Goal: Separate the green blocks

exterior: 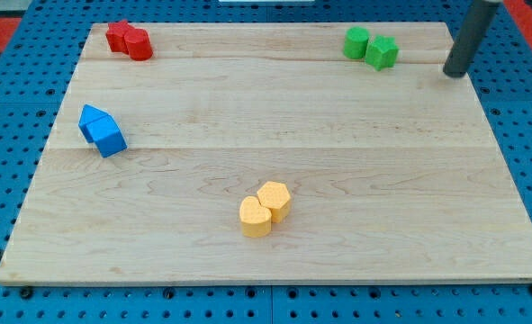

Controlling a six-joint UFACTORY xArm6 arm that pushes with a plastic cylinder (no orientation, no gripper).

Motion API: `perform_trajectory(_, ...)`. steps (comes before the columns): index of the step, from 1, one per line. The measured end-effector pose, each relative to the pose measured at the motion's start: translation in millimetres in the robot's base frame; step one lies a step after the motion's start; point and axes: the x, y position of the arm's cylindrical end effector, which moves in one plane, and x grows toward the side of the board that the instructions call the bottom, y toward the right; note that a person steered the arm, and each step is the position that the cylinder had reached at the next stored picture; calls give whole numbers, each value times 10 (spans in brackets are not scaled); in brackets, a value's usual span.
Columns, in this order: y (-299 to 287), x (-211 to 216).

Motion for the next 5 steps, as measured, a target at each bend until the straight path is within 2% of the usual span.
perform_trajectory(1, 0, -551)
perform_trajectory(2, -372, -769)
perform_trajectory(3, -691, -596)
perform_trajectory(5, -560, -68)
